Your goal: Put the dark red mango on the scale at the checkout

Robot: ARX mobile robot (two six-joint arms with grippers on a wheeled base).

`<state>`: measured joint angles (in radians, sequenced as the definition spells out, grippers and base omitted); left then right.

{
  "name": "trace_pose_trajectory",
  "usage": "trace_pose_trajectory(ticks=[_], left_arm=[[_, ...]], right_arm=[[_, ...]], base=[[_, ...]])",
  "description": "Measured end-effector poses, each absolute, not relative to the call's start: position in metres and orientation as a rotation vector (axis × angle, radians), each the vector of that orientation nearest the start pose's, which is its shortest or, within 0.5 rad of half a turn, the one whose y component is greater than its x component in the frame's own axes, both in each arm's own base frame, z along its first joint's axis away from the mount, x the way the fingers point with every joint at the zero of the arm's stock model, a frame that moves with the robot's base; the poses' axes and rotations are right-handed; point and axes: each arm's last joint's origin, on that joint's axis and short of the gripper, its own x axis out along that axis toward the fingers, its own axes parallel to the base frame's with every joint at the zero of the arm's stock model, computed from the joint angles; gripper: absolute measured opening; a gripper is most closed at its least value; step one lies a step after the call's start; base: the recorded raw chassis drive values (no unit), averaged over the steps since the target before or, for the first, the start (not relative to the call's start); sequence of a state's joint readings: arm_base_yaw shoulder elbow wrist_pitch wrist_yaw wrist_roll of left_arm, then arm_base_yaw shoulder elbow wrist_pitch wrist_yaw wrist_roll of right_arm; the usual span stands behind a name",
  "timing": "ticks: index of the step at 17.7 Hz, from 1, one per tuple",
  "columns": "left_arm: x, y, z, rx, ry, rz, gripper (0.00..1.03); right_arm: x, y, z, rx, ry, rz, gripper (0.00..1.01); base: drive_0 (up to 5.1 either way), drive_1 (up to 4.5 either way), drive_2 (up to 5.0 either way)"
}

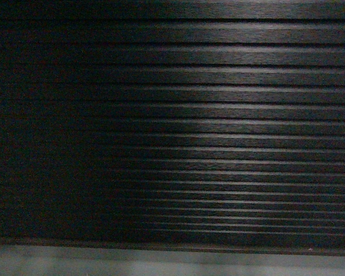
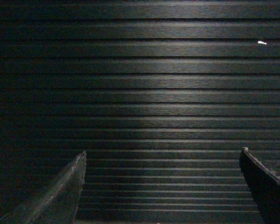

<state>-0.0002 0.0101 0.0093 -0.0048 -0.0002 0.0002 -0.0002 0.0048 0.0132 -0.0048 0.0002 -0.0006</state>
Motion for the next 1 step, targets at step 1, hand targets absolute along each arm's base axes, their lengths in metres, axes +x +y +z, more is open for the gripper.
trace_pose_trajectory(ticks=[1], left_arm=[[0.0978, 0.0, 0.1654, 0.0, 0.006, 0.0, 0.98]], right_arm=[[0.0972, 0.0, 0.1672, -0.001, -0.004, 0.0, 0.98]], base=[[0.0, 0.0, 0.0]])
